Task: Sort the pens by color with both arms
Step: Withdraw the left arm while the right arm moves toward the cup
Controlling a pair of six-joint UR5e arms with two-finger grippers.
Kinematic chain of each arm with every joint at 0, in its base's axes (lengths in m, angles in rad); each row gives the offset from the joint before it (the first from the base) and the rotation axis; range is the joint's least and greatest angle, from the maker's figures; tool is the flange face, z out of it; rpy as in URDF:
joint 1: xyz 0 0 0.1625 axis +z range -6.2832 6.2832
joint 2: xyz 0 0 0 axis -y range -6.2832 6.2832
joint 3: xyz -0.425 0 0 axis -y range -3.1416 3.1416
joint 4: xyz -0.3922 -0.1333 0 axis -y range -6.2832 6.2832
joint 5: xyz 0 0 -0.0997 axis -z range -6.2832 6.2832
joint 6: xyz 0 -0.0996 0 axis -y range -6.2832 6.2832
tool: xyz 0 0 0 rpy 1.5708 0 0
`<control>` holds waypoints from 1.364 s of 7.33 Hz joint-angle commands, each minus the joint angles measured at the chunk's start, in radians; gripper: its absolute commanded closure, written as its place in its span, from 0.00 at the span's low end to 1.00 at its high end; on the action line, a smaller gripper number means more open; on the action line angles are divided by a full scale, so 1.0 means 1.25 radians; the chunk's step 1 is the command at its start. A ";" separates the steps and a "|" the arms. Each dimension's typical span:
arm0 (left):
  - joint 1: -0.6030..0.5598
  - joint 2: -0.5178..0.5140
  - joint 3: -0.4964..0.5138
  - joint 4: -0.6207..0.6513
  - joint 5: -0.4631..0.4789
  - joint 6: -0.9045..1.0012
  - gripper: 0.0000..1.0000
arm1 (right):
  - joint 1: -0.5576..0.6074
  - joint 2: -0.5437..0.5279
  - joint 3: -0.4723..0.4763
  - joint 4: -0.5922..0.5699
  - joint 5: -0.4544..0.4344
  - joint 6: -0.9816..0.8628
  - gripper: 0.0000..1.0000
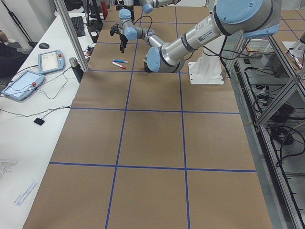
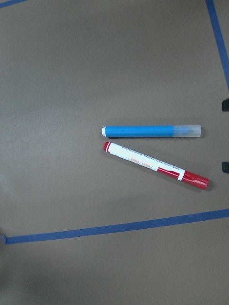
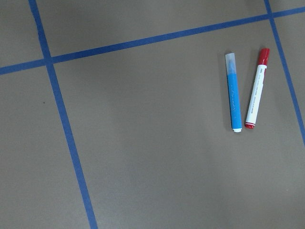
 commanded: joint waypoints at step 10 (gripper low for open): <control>-0.202 0.415 -0.357 0.057 -0.329 0.218 0.15 | -0.231 0.366 -0.172 -0.268 -0.204 0.510 0.05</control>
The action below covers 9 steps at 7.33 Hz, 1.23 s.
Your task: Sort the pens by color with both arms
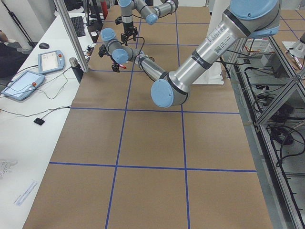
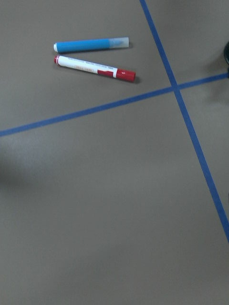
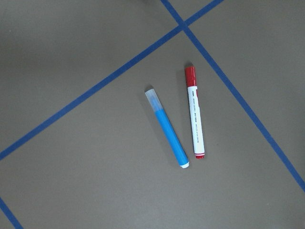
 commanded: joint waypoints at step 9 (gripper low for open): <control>-0.001 0.219 -0.191 -0.011 0.072 0.171 0.15 | -0.074 0.090 -0.150 -0.144 0.067 0.246 0.10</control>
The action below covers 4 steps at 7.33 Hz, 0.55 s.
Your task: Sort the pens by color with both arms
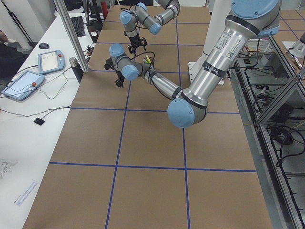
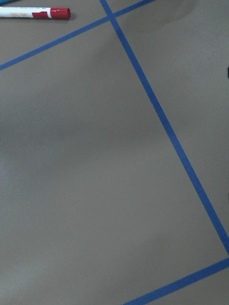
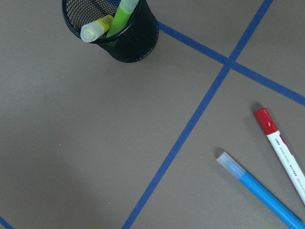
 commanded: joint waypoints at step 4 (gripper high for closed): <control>0.005 0.031 -0.029 -0.003 0.014 0.015 0.15 | -0.047 0.010 -0.045 0.006 0.021 0.063 0.13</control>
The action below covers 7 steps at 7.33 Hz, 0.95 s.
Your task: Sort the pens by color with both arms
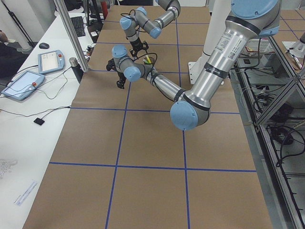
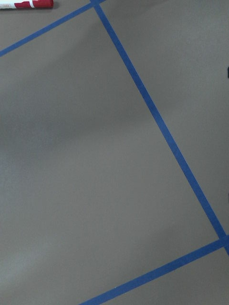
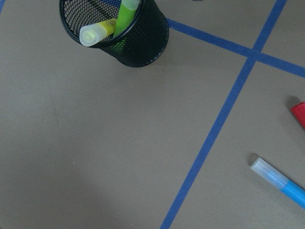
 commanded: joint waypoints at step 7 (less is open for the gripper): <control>0.007 0.041 -0.007 -0.027 0.022 0.015 0.15 | -0.026 -0.004 0.003 -0.028 -0.007 0.008 0.24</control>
